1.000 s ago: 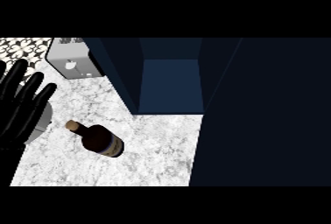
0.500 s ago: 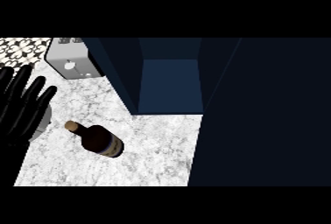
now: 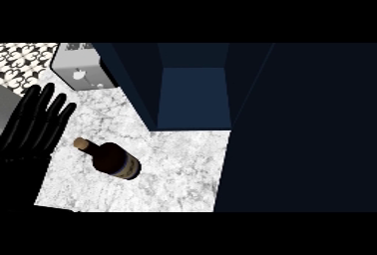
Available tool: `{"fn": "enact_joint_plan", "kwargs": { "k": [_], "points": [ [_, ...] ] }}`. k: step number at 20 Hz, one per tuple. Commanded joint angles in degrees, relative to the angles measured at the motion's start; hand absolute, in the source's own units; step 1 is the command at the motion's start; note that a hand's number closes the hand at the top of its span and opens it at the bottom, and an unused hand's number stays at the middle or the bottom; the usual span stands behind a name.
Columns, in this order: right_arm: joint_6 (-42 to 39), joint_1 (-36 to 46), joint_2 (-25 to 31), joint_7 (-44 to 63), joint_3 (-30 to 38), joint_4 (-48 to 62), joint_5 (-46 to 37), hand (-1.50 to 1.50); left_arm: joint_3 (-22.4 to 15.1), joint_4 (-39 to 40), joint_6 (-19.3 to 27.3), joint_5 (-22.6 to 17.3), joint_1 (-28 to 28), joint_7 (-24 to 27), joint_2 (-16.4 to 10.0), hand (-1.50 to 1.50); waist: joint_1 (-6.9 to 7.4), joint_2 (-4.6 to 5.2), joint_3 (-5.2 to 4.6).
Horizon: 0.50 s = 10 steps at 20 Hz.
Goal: Pick up the wine, place it into the cabinet and close the cabinet
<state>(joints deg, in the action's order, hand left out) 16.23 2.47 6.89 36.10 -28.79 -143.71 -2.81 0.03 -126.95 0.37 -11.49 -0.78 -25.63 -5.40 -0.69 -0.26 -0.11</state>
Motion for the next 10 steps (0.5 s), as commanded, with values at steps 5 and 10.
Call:
{"fn": "enact_joint_plan", "kwargs": {
  "k": [5,10],
  "points": [
    [0.79,-2.05,3.83,4.70,0.02,-11.88,-4.31,-1.50,1.57,6.29,-3.08,0.48,4.48,8.44,0.69,-1.50,0.21,0.05,0.05],
    [2.36,-2.43,4.94,2.64,-1.47,-10.36,-5.76,-1.50,2.67,14.61,-4.82,2.14,6.56,16.36,1.51,-1.50,-0.04,0.08,0.05]
  ]
}}
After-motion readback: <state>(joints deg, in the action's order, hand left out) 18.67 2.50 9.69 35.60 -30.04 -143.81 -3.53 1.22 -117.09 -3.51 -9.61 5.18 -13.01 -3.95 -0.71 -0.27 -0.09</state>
